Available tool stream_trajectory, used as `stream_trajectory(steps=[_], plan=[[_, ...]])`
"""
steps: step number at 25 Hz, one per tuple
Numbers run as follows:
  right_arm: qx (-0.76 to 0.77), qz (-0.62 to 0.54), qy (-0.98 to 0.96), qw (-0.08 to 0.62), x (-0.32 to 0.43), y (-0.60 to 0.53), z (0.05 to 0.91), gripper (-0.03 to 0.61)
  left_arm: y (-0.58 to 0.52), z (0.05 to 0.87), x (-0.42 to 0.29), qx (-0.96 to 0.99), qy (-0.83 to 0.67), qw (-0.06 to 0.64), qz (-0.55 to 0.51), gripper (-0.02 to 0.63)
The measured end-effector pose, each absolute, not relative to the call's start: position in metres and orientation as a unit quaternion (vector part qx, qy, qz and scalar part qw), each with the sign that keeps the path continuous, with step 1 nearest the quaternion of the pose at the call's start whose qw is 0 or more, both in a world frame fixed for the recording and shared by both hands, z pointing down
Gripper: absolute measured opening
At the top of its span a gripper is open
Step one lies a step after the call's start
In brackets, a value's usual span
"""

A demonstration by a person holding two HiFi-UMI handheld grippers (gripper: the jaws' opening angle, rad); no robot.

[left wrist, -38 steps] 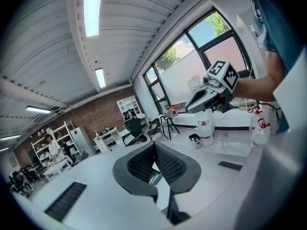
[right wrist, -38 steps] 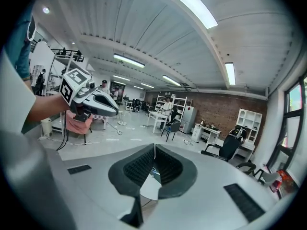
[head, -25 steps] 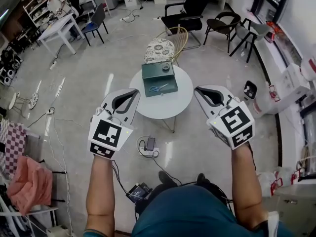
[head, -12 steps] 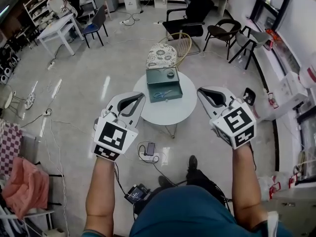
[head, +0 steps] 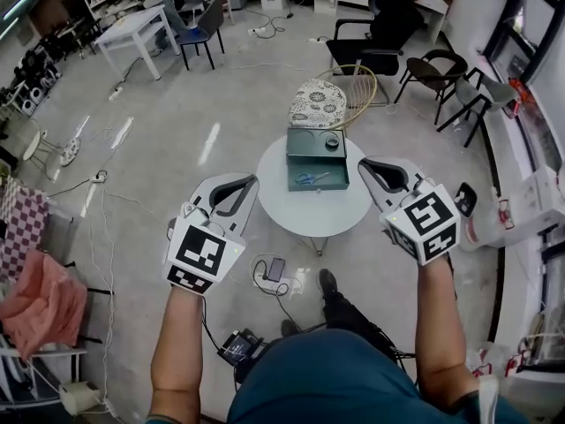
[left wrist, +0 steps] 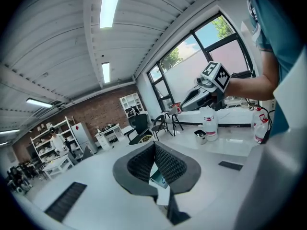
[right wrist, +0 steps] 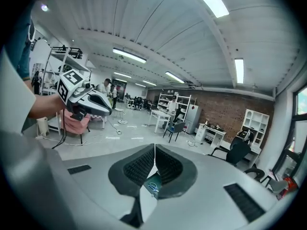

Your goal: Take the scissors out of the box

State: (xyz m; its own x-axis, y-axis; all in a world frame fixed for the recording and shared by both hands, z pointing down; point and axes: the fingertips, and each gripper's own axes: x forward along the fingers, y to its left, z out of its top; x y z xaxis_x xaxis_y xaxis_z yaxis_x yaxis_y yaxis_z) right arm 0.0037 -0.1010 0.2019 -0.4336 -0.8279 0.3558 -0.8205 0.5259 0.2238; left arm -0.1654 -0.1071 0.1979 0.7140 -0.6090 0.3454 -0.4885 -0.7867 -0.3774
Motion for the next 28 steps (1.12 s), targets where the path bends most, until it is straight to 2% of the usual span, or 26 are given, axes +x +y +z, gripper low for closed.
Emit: stream_trajectory(steps=[19, 28], plan=[[0.364, 0.012, -0.901, 0.236, 0.057, -0.311, 0.281, 0.040, -0.273, 0.260, -0.093, -0.891, 0.351, 0.066, -0.281, 0.018], [0.321, 0.025, -0.913, 0.250, 0.059, -0.378, 0.336, 0.039, -0.317, 0.305, -0.085, -0.882, 0.361, 0.036, -0.302, 0.018]])
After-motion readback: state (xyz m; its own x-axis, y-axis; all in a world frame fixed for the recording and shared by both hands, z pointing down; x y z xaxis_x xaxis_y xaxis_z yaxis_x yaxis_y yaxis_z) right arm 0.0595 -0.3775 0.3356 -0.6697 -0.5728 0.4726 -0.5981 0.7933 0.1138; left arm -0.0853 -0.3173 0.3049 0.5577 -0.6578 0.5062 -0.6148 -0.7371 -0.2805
